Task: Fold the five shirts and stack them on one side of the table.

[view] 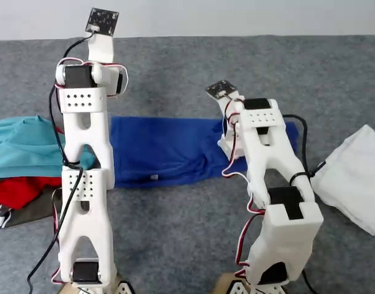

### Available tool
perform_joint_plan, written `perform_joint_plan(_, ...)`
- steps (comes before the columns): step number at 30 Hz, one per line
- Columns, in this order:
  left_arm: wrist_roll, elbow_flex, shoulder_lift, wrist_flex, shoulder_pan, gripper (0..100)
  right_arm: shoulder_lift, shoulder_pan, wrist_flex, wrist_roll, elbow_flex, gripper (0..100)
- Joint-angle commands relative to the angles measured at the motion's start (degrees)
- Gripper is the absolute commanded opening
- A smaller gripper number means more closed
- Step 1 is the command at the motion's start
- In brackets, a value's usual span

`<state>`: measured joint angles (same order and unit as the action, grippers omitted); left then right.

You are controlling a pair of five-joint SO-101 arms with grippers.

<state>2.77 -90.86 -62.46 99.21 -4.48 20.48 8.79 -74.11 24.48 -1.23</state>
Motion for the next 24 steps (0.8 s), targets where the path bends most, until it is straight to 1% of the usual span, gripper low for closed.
perform_joint_plan(1,-0.62,-0.22,0.70,1.32,0.18,1,-0.22,0.31,-0.40,-0.53,-3.43,16.5)
perform_joint_plan(5,-0.62,-0.22,0.70,1.32,0.44,1,1.80,0.22,4.62,-0.35,-4.22,16.5)
perform_joint_plan(7,-0.62,-0.22,0.70,1.32,0.26,1,3.82,-0.04,6.73,-0.18,-6.07,14.6)
perform_joint_plan(10,-0.62,-0.22,0.70,1.32,0.09,1,7.34,-0.92,8.04,-0.18,-11.25,10.2)
perform_joint_plan(13,-0.62,-0.22,0.70,1.32,0.18,1,10.15,-2.07,7.34,-0.26,-17.58,10.0)
perform_joint_plan(17,-0.62,-0.22,0.70,1.32,0.09,1,11.12,-2.59,3.21,-0.26,-24.53,10.4)
perform_joint_plan(20,-0.62,-0.22,0.70,1.32,0.26,1,10.51,-3.47,0.66,-0.18,-25.49,10.3)
perform_joint_plan(24,-0.62,-0.22,0.70,1.32,0.53,1,8.48,-3.56,-6.55,-0.18,-25.93,10.2)
